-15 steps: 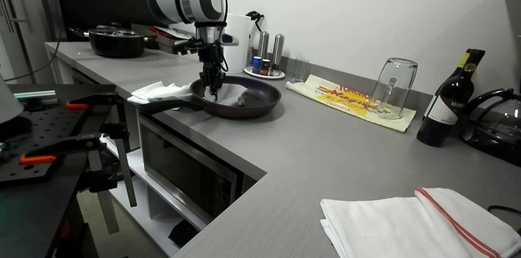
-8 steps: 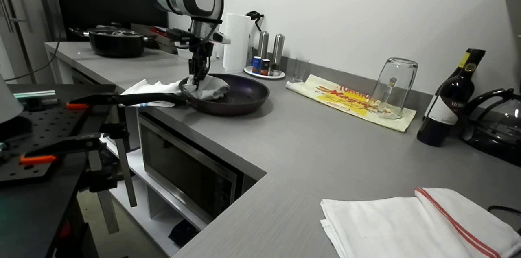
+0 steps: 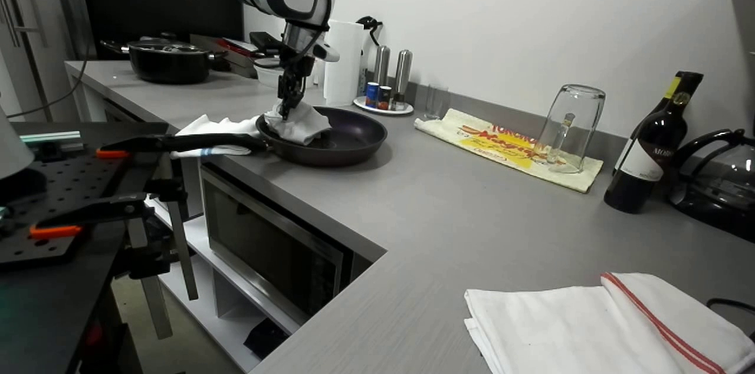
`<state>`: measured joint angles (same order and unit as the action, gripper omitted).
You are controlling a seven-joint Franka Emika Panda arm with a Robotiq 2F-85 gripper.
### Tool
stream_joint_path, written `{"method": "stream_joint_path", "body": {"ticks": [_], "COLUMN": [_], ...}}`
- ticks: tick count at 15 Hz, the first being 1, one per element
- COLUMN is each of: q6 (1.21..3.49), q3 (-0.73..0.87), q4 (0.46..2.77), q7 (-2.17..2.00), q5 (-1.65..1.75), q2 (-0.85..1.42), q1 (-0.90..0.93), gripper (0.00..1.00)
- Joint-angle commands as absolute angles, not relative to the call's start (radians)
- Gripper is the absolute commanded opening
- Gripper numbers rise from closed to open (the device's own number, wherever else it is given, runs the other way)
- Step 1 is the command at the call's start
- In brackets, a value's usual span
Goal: Use the towel to wipe the pan.
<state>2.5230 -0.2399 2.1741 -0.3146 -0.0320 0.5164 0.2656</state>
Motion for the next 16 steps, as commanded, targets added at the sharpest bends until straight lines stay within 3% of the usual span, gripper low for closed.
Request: {"method": "stream_joint_path", "body": {"ticks": [1,7,16], "q6": [2.423,2.352,2.401], "q3": [-0.281,-0.284,-0.358], "q4": [2.093,2.012,2.147], "q7": [-0.235,-0.201,-0.129], "q5": [-0.146,-0.173,-0.191], "q2": [0.479,0.367,0.315], "q1": [0.244,0.263,0.327], "gripper": [0.03,0.03,0.03]}}
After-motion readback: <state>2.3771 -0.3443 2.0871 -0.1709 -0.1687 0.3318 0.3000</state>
